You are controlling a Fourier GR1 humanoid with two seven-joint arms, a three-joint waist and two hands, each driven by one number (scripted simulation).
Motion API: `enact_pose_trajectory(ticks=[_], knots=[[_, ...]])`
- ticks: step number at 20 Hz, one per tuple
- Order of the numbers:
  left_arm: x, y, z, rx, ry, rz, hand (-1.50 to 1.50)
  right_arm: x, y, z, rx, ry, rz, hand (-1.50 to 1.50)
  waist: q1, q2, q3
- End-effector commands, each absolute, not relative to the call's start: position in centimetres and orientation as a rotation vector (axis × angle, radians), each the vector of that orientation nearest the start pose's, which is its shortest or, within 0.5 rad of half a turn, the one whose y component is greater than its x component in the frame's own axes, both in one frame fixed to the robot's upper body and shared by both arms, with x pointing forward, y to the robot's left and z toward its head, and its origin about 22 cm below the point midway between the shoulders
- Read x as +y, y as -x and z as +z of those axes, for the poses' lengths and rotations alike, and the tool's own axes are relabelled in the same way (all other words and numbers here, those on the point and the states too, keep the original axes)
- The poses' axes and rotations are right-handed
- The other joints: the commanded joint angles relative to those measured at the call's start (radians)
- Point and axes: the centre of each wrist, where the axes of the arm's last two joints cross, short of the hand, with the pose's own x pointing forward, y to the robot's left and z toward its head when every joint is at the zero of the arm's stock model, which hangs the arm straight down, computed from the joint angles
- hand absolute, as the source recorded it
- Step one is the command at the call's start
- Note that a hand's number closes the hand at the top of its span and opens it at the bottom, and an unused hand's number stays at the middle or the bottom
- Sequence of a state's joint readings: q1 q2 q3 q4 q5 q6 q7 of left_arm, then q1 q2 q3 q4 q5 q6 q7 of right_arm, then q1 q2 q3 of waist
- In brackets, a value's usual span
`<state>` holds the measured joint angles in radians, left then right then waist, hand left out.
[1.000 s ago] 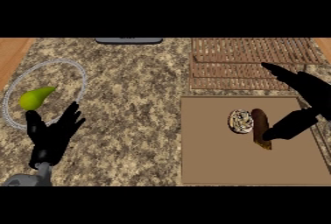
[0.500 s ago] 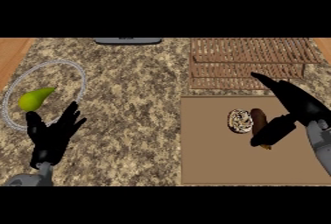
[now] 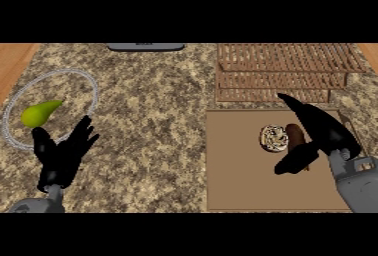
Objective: Pick the cupcake from the tray and place it in the tiered shelf
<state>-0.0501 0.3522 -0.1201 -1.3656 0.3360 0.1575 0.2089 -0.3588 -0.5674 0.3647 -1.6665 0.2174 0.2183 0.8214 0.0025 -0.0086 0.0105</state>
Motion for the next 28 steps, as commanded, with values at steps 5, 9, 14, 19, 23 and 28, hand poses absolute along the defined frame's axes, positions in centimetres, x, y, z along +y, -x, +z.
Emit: enact_pose_trajectory(ticks=[5, 9, 14, 19, 23, 28], knots=[[29.5, -25.4, -1.9, -1.118, -0.103, 0.045, 0.00, -22.4, -30.1, 8.1, -0.947, 0.675, 0.926, -1.50, 0.001, 0.010, -0.010], [29.5, -26.1, -0.6, -1.118, -0.075, 0.053, 0.00, -21.1, -30.4, 7.4, -0.919, 0.720, 0.927, -1.50, 0.002, 0.009, -0.010], [28.6, -23.8, -3.4, -1.113, -0.100, 0.029, 0.00, -23.2, -31.9, 6.4, -0.956, 0.728, 0.930, -1.50, 0.005, 0.010, -0.010], [30.7, -25.8, -2.3, -1.119, -0.100, 0.049, 0.00, -23.3, -31.0, 5.5, -1.016, 0.709, 0.911, -1.50, -0.004, 0.009, -0.010], [29.6, -26.2, -3.3, -1.120, -0.086, 0.060, 0.00, -21.0, -32.6, 3.3, -1.016, 0.695, 0.918, -1.50, 0.002, 0.012, -0.011], [29.3, -25.7, -1.9, -1.119, -0.078, 0.027, 0.00, -22.3, -32.5, 3.0, -0.908, 0.594, 1.180, 1.50, 0.012, 0.013, -0.010]])
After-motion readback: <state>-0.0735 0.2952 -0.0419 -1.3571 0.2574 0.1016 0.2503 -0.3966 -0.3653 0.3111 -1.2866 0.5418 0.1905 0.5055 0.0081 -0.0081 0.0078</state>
